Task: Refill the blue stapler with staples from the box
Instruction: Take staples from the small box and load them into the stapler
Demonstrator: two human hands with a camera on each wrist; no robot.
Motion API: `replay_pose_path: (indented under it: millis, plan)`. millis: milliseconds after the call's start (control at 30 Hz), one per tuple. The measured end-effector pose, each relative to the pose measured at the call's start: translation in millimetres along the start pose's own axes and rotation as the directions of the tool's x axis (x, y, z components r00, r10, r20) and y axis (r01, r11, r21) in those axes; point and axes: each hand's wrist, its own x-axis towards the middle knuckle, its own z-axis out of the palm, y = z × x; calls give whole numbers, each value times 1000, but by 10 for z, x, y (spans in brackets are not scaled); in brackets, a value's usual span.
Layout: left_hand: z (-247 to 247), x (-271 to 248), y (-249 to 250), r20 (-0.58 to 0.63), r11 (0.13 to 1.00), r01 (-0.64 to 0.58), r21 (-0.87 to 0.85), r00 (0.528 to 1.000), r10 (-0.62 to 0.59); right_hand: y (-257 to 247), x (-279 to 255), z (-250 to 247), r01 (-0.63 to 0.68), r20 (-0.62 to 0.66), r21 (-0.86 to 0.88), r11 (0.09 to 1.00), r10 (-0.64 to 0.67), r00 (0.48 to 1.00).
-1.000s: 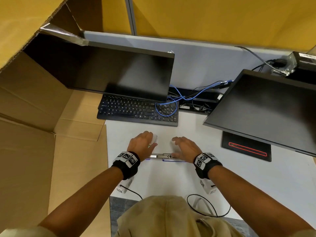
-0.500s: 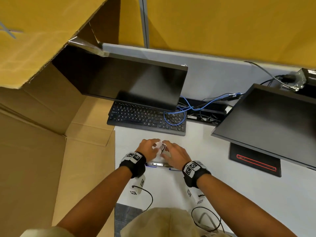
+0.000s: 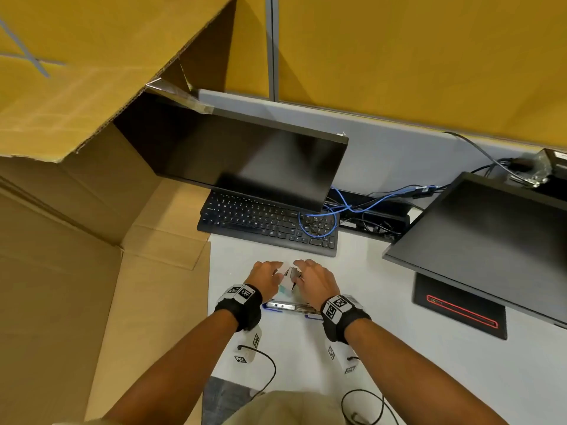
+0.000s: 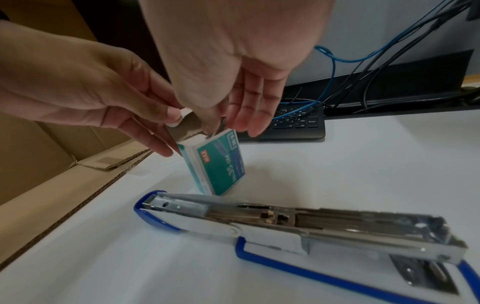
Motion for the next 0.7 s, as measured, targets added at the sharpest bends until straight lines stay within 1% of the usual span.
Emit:
replay_pose_path:
  millis: [100,200,400,700]
  plan:
    - [-7,-26,26,-1,1000,-2,-17,1000,2,6,19,15,-28,-6,-7,1000,28,1000]
    - [-7,-43,35,2,1000,15,-23,1000,-15,9,17,20,-11,-7,-6,1000,11,1000]
    - [11,-52,32,3,1000,2,1,1000,-2,34,33,13,10,9,97,995,-11,1000]
    - [43,-57,45,-25,999,-17,28,1000,17,72,98,-33,72,37,46,996,-74,997]
